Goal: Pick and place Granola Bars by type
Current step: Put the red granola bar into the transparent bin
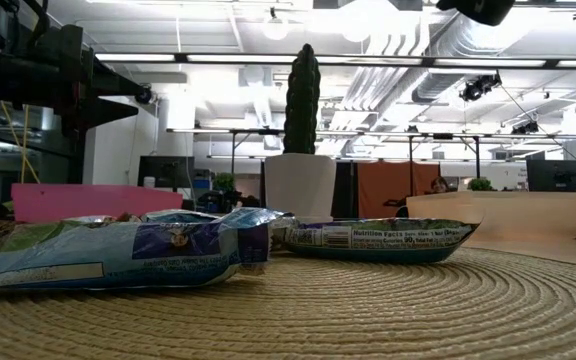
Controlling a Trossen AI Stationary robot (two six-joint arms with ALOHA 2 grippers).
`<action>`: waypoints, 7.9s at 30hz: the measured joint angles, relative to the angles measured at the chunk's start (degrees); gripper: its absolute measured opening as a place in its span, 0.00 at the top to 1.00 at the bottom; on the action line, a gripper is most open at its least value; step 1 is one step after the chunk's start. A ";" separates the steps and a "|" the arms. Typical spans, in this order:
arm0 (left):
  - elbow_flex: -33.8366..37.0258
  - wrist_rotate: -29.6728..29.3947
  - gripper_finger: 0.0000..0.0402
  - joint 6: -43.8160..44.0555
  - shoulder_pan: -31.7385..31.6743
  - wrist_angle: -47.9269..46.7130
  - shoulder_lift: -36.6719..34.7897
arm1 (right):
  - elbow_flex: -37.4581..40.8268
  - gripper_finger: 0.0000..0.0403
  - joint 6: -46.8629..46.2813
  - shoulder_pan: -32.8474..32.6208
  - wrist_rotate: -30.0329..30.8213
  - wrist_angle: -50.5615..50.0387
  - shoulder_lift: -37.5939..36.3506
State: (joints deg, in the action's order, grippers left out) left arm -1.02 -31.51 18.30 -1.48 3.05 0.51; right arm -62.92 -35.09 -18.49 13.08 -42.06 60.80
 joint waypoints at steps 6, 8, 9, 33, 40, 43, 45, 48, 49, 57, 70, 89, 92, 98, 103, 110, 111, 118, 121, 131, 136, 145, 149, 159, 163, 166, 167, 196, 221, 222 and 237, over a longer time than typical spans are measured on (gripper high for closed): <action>0.00 -0.02 0.39 -0.02 0.02 0.00 0.00 | 0.00 0.63 0.42 -2.47 0.30 0.38 1.04; 0.02 -0.02 0.39 0.00 0.02 0.00 0.00 | 0.00 0.63 0.42 -3.46 0.29 1.02 1.83; 0.02 0.00 0.39 -0.02 0.00 0.00 0.00 | 0.00 0.63 0.42 -3.89 0.31 1.33 2.36; 0.01 0.00 0.39 -0.02 0.01 0.01 0.00 | 0.02 0.63 34.45 -3.59 0.12 30.55 29.02; 0.00 0.00 0.39 -0.01 0.01 0.00 0.00 | 0.02 0.63 44.56 -1.41 -4.46 32.89 33.93; 0.02 0.00 0.39 -0.02 0.01 0.00 0.00 | 0.02 0.63 49.54 -0.81 -4.68 32.94 35.83; 0.00 0.00 0.39 -0.02 0.01 0.00 0.00 | 0.02 0.63 53.45 -0.51 -4.06 33.15 37.34; 0.02 -0.02 0.39 -0.02 0.02 0.02 0.00 | 0.02 0.63 59.03 -0.17 -3.10 33.55 39.82; 0.00 0.00 0.39 -0.02 0.00 0.00 0.00 | 0.02 0.63 60.66 -0.12 -2.90 33.62 40.69; 0.02 -0.02 0.39 -0.02 0.00 0.00 0.00 | 0.02 0.63 69.93 -0.12 5.14 36.60 46.14; 0.01 0.00 0.39 -0.01 0.01 0.00 0.00 | 0.04 0.63 72.71 0.12 3.07 38.10 46.87; 0.00 0.02 0.39 -0.02 0.00 0.00 0.00 | 0.02 0.63 75.61 0.66 3.10 42.49 50.15; 0.00 0.02 0.39 -0.02 0.01 0.00 0.00 | 0.02 0.63 75.65 1.40 2.55 44.22 50.15; 0.00 0.02 0.39 0.00 0.00 0.00 0.00 | 0.02 0.63 75.66 2.13 0.08 44.72 50.15; 0.02 0.02 0.39 -0.01 0.02 0.00 0.00 | 0.02 0.63 77.78 2.14 -1.69 45.20 50.15; 0.00 0.02 0.39 -0.02 0.00 0.00 0.00 | 0.02 0.63 78.01 3.58 -5.28 46.00 50.15; 0.00 0.02 0.39 -0.02 0.00 0.00 0.00 | 0.02 0.63 78.01 3.83 -5.84 45.99 50.15; 0.01 0.02 0.39 -0.02 0.02 0.00 0.00 | 0.02 0.63 79.25 4.84 -8.52 46.35 51.05; 0.02 0.02 0.39 0.00 0.02 0.00 0.00 | 0.00 0.63 79.25 5.04 -8.90 46.69 51.71; 0.00 0.53 0.39 -0.02 0.00 -0.02 -0.02 | -0.13 0.63 79.10 5.04 -8.18 49.46 54.08; 0.00 0.63 0.39 0.00 0.00 -0.02 -0.02 | -0.11 0.63 77.60 4.97 -6.49 49.92 54.18; 0.00 0.61 0.39 -0.01 0.00 -0.02 -0.02 | 0.00 0.67 74.07 4.99 -3.56 49.96 54.22; 0.00 0.59 0.39 0.00 0.00 -0.02 0.00 | -0.01 0.74 74.07 4.93 -2.39 49.99 54.22; 0.00 0.55 0.39 0.00 0.02 -0.02 0.00 | 0.09 0.85 72.35 4.97 2.47 49.88 54.24; 0.02 0.53 0.39 0.00 0.00 -0.02 -0.02 | 0.10 0.87 71.10 4.95 4.44 49.56 53.68; 0.01 0.53 0.39 -0.02 0.00 0.00 0.00 | 0.11 0.89 69.32 4.97 5.67 49.36 52.24; 0.01 0.53 0.39 -0.01 0.00 -0.02 0.00 | 0.11 0.89 68.68 4.97 6.21 49.34 51.90; 0.00 0.85 0.39 -0.01 0.01 0.00 -0.01 | 0.07 0.93 35.48 4.97 14.96 40.32 40.27; 0.01 0.94 0.39 -0.02 0.01 -0.01 -0.02 | -0.01 0.93 -13.23 4.22 -16.93 8.24 11.94; 0.01 0.94 0.39 0.00 0.02 -0.01 -0.02 | -0.01 0.93 -15.30 3.75 -18.77 7.24 11.46; 0.02 0.92 0.39 -0.02 0.02 -0.02 0.00 | -0.01 0.93 -43.32 -9.82 -39.81 -5.22 9.89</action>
State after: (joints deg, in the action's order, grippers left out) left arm -1.00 -30.59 18.28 -1.45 3.03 0.51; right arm -62.93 -78.41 -28.31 -26.73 -47.28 70.70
